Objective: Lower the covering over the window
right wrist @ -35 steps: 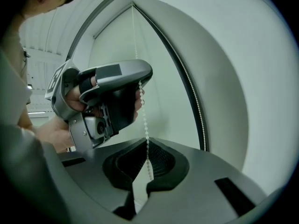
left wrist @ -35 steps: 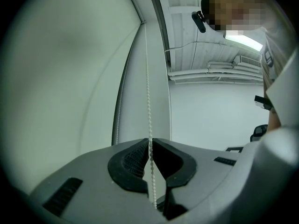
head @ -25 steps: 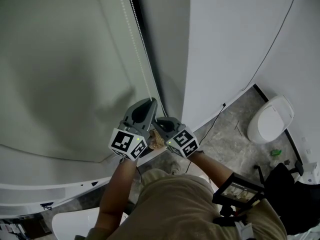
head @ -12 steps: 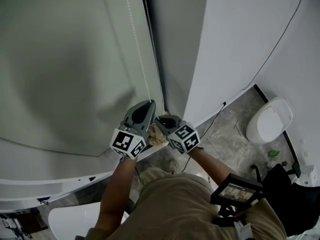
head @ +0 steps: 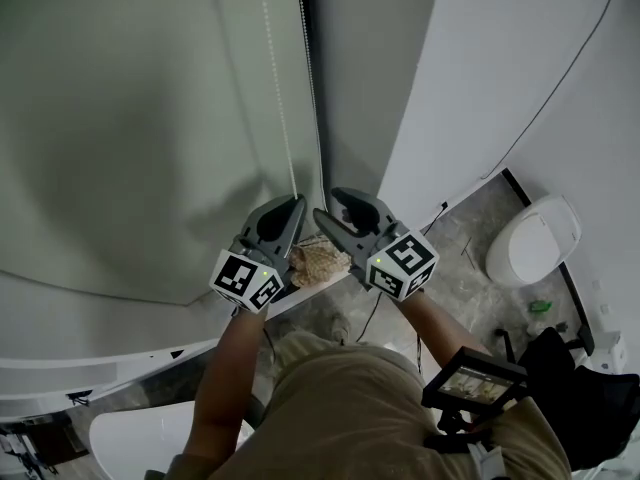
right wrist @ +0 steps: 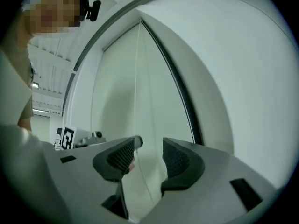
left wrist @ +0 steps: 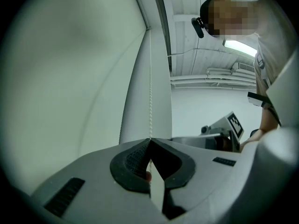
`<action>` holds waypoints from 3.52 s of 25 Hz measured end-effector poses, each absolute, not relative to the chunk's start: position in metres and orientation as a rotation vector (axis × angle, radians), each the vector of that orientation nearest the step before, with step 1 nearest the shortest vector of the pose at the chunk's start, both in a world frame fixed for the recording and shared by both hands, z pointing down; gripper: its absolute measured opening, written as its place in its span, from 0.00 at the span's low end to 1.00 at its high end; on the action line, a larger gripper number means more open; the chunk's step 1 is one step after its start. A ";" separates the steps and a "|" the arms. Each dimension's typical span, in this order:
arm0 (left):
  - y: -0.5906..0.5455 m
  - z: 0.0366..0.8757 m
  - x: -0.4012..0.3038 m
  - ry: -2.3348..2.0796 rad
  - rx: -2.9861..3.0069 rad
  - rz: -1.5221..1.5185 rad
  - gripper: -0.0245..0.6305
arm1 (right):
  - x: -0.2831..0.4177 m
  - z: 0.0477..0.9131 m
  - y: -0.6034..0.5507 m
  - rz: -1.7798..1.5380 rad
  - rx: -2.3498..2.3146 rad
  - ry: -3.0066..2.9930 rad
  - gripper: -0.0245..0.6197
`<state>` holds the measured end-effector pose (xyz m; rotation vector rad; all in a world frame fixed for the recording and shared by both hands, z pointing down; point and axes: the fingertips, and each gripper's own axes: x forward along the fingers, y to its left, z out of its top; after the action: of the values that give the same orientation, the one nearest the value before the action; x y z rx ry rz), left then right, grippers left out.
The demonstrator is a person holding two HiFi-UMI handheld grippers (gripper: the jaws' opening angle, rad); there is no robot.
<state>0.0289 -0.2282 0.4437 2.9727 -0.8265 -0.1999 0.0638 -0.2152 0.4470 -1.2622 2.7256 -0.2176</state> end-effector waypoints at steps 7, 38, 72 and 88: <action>-0.233 0.445 -0.021 -0.763 2.965 -0.246 0.06 | 0.001 0.398 -0.227 -0.093 -1.360 2.696 0.29; -0.247 0.475 0.043 -0.389 2.999 -0.095 0.06 | 0.048 0.329 -0.247 0.087 -1.523 2.505 0.10; -0.269 0.382 -0.013 -0.428 2.855 -0.378 0.27 | 0.067 0.353 -0.258 -0.090 -1.573 2.489 0.05; -0.276 0.327 0.050 -0.314 3.061 -0.288 0.27 | 0.058 0.437 -0.261 -0.268 -1.595 2.589 0.05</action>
<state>0.0501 -0.2757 0.3269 3.0612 -0.3137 -0.2876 0.0578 -0.2610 0.4374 -1.5946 2.5887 -0.2676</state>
